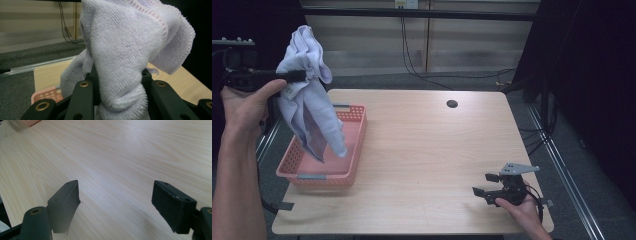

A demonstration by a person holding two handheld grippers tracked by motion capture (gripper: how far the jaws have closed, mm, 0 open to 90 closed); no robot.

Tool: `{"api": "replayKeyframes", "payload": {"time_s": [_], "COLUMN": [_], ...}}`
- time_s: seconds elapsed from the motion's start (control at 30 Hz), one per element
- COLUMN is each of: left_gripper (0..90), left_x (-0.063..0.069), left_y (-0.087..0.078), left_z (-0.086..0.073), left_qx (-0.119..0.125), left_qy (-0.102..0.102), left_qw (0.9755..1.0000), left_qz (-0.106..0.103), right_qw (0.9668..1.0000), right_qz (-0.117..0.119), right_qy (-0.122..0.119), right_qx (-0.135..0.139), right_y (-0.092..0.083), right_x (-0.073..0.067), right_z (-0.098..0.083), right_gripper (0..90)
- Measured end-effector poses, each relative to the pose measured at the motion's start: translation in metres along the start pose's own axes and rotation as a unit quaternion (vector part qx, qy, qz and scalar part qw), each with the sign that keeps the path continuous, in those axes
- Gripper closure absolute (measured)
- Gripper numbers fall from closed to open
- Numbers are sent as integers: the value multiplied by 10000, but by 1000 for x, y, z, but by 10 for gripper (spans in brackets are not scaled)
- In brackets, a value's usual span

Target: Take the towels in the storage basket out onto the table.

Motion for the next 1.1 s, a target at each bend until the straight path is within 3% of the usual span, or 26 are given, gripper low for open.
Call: {"api": "replayKeyframes", "payload": {"time_s": [0.3,0.7,1.1], "left_gripper": [672,673,672], "left_x": [24,54,99], "left_y": [-7,-2,22], "left_z": [17,33,41], "left_qx": [250,287,162], "left_qy": [126,299,593], "left_qw": [9995,9984,9952], "left_qz": [-175,-394,-758], "right_qw": [10000,10000,10000], "right_qz": [9,13,3], "right_qy": [13,8,15], "right_qx": [-8,-2,14], "right_y": [0,0,-1], "right_x": [0,0,0], "right_z": [1,1,1], "right_gripper": [219,219,218]}}
Point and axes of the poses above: each handheld gripper's, and its own axes: y roughly forward along the jaws, z roughly out of its top, x roughly to its right, the point moved 6 cm from there along y, roughly forward along the jaws, and after that the axes turned 9 degrees about z, right-handed, at the moved point
